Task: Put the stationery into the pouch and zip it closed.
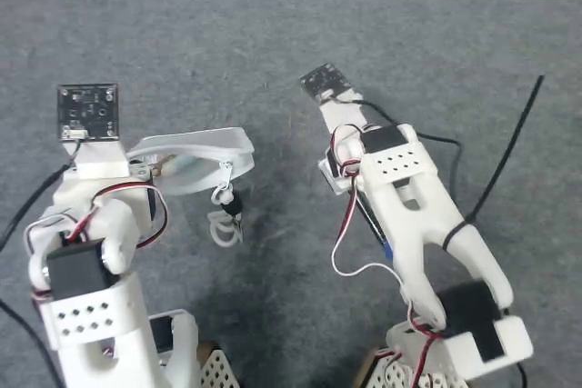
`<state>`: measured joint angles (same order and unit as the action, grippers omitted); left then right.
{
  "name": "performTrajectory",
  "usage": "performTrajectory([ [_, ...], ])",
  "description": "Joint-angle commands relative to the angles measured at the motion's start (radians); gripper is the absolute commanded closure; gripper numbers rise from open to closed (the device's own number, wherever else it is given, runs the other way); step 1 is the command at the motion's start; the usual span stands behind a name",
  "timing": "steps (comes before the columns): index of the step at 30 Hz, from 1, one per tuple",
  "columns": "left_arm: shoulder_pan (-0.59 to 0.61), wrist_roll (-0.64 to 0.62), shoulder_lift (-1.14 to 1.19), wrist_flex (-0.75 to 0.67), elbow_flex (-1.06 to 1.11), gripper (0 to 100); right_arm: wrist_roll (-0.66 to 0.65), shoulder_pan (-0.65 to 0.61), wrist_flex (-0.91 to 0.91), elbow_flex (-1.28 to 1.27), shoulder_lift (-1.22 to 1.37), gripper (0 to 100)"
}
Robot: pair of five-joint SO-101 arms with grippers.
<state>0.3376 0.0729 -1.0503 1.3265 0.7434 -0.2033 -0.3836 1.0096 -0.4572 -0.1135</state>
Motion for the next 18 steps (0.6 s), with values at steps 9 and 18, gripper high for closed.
performTrajectory([
  [9, 0.002, -0.002, -0.009, -0.032, -0.010, 99, 0.170, 0.002, -0.001, -0.020, -0.228, 99.2],
  [18, 0.002, -0.034, -0.009, -0.035, -0.010, 99, 0.175, -0.041, -0.002, -0.092, -0.369, 99.2],
])
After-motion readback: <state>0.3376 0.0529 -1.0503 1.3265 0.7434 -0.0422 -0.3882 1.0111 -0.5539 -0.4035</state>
